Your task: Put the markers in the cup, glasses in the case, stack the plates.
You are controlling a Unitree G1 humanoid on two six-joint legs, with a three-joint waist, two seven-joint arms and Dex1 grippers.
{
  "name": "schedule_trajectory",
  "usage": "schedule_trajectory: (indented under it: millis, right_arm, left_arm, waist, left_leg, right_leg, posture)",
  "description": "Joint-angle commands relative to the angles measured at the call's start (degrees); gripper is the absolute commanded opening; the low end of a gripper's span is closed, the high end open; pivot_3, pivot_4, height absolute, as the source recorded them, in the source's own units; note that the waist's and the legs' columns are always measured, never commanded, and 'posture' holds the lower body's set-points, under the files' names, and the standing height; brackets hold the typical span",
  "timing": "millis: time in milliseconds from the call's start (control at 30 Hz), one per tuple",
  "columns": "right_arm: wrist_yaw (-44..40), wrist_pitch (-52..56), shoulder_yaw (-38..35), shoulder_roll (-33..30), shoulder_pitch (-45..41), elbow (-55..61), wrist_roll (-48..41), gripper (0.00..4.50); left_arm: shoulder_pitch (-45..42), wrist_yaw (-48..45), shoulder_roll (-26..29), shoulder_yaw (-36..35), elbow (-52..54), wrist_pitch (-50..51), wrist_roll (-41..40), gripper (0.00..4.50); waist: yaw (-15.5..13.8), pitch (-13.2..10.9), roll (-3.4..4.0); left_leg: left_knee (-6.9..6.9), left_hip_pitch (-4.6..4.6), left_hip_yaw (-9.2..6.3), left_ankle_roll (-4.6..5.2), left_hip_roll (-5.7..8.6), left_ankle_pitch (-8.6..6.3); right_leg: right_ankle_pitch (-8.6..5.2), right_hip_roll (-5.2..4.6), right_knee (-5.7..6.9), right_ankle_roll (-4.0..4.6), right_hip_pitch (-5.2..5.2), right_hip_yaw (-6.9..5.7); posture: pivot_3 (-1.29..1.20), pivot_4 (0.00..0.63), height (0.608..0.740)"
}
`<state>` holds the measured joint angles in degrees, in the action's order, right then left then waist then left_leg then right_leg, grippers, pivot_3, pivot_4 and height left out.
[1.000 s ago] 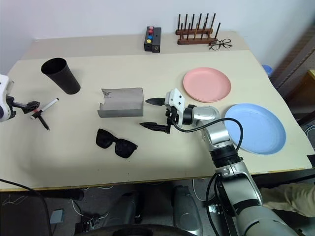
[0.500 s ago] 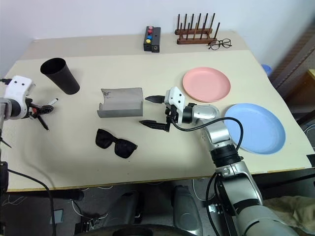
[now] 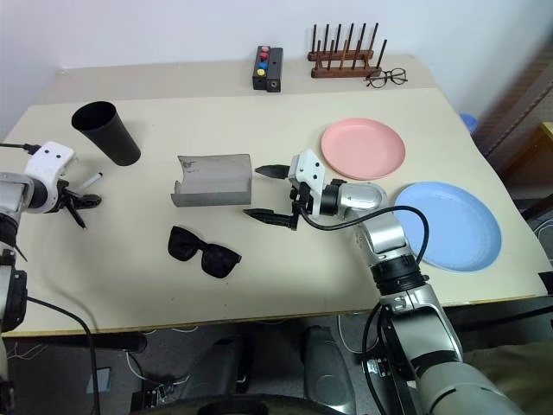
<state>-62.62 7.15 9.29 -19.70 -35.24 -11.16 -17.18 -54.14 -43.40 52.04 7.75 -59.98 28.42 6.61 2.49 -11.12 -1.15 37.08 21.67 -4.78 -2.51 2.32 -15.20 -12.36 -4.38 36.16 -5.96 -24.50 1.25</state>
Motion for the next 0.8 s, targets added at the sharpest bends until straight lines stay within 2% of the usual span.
schedule_trajectory:
  millis: [33,167,200,233,367,467,800]
  right_arm:
    - [0.4,0.1,-1.5,-0.5,0.1,3.2,-1.2,4.5]
    - [0.7,0.4,-1.8,-0.7,0.5,3.8,-1.2,4.5]
    - [0.9,0.6,-1.9,-0.7,0.6,4.0,-1.2,4.5]
    - [1.0,0.7,-1.9,-0.8,0.7,4.2,-1.2,4.5]
    - [1.4,1.2,-2.3,-1.3,1.3,5.0,-1.2,4.5]
    - [1.8,1.7,-2.7,-1.8,1.9,5.9,-1.3,4.5]
    - [2.0,1.3,-2.7,-1.7,1.3,4.9,-1.2,4.5]
  left_arm:
    - [-1.4,1.2,-0.1,0.1,-1.9,-0.6,1.9,4.46]
    - [-2.3,2.0,-0.8,0.2,-3.8,-1.0,2.6,4.46]
    - [-2.6,2.3,-1.0,0.2,-4.3,-1.0,2.9,3.95]
    - [-2.8,2.5,-1.2,0.2,-4.6,-1.0,3.1,3.67]
    - [-3.3,3.5,-1.8,0.2,-6.0,-0.8,3.7,1.74]
    - [-3.1,4.0,-2.0,-0.3,-6.5,-0.8,3.7,0.91]
    - [-3.1,4.5,-2.3,-1.6,-6.5,0.7,2.9,0.91]
  waist:
    - [0.0,0.0,0.0]
    - [0.0,0.0,0.0]
    - [0.0,0.0,0.0]
    - [0.0,0.0,0.0]
    - [0.1,0.0,0.0]
    - [0.1,0.0,0.0]
    - [0.1,0.0,0.0]
  left_leg:
    - [0.0,0.0,0.0,0.0,0.0,0.0]
    - [0.0,-0.03,0.0,0.0,0.0,0.0]
    - [0.0,-0.04,0.0,0.0,0.0,0.0]
    - [0.0,-0.05,0.0,0.0,0.0,0.0]
    - [0.01,-0.06,0.0,0.0,0.0,0.0]
    - [0.01,-0.05,0.01,0.0,0.0,0.0]
    - [0.01,-0.06,0.02,0.0,0.0,0.0]
  right_leg:
    - [0.0,0.0,0.0,0.0,0.0,0.0]
    - [0.0,0.0,0.04,0.0,0.0,0.0]
    - [0.0,0.0,0.05,0.0,0.01,0.0]
    - [0.0,0.0,0.06,0.0,0.01,0.0]
    - [0.0,0.0,0.06,0.0,0.01,0.0]
    - [0.0,0.0,0.06,0.0,0.01,0.01]
    - [0.0,0.0,0.05,0.0,0.01,0.01]
  posture:
    - [0.0,0.15,0.74]
    - [0.0,0.15,0.74]
    - [0.0,0.15,0.74]
    - [0.0,0.15,0.74]
    - [0.0,0.15,0.74]
    - [0.0,0.15,0.74]
    - [0.0,0.15,0.74]
